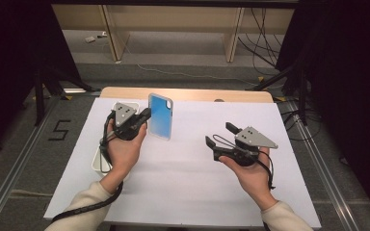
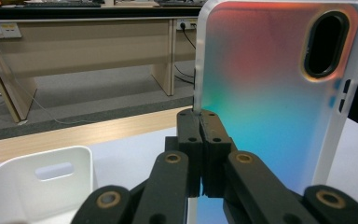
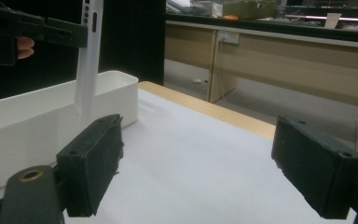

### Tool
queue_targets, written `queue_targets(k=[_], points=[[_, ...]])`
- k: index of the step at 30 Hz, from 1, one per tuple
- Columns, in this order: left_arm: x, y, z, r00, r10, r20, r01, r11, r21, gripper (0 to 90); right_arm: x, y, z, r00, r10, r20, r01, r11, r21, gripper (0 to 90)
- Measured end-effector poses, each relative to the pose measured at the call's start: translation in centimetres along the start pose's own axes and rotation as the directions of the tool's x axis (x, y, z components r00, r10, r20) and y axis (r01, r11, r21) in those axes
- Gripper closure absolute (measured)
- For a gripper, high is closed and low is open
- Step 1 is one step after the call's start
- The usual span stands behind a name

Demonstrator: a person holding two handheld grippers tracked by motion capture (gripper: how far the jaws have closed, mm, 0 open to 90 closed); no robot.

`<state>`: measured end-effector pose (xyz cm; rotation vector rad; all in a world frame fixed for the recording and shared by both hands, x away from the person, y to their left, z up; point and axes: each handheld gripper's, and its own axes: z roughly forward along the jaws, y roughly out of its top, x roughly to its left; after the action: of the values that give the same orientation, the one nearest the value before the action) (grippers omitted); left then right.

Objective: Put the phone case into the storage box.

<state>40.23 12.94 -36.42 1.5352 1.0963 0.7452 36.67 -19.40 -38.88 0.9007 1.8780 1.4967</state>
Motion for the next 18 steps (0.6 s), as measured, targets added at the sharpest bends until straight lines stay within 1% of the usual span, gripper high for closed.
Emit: queue_targets(k=[1, 3, 4, 5, 8, 10, 11, 15, 18], points=[[0.1, 0.0, 0.0, 1.0000, 0.000, -0.002, 0.000, 1.0000, -0.001, 88.3, 0.0, 0.0, -0.1, 1.0000, 0.004, -0.002, -0.004, 1.000, 0.010, 17.5], [0.3, 0.0, -0.1, 1.0000, 0.000, -0.006, 0.000, 1.0000, -0.002, 88.3, -0.2, -0.1, -0.2, 1.0000, 0.001, -0.001, -0.001, 1.000, 0.011, 17.5], [0.4, 0.0, -0.1, 1.0000, -0.002, -0.007, 0.002, 1.0000, -0.003, 88.3, -0.2, -0.2, -0.2, 0.9999, 0.009, -0.008, -0.009, 1.000, 0.009, 17.5], [0.4, 0.1, -0.2, 0.9999, -0.004, -0.010, 0.004, 1.0000, -0.002, 88.3, -0.2, -0.2, -0.2, 1.0000, 0.008, -0.002, -0.008, 1.000, 0.003, 17.5], [0.7, 0.2, -0.3, 0.9998, -0.007, -0.016, 0.007, 1.0000, -0.004, 88.3, -0.3, -0.3, -0.4, 0.9999, 0.008, 0.009, -0.009, 1.000, 0.017, 17.4], [0.9, 0.2, -0.3, 0.9997, -0.010, -0.021, 0.009, 0.9999, -0.007, 88.3, -0.3, -0.4, -0.5, 0.9998, 0.019, 0.004, -0.019, 0.999, 0.026, 17.4], [0.9, 0.2, -0.3, 0.9997, -0.010, -0.023, 0.010, 0.9999, -0.006, 88.3, -0.4, -0.4, -0.4, 1.0000, 0.004, 0.002, -0.004, 1.000, 0.018, 17.4], [1.5, 0.4, -0.5, 0.9991, -0.017, -0.038, 0.017, 0.9998, -0.012, 88.3, -0.5, -0.5, -0.5, 0.9999, 0.006, 0.015, -0.006, 1.000, 0.016, 17.4], [2.0, 0.4, -0.6, 0.9989, -0.018, -0.043, 0.017, 0.9997, -0.018, 88.3, -0.6, -0.5, -0.6, 0.9999, 0.008, 0.014, -0.008, 1.000, 0.009, 17.4]])
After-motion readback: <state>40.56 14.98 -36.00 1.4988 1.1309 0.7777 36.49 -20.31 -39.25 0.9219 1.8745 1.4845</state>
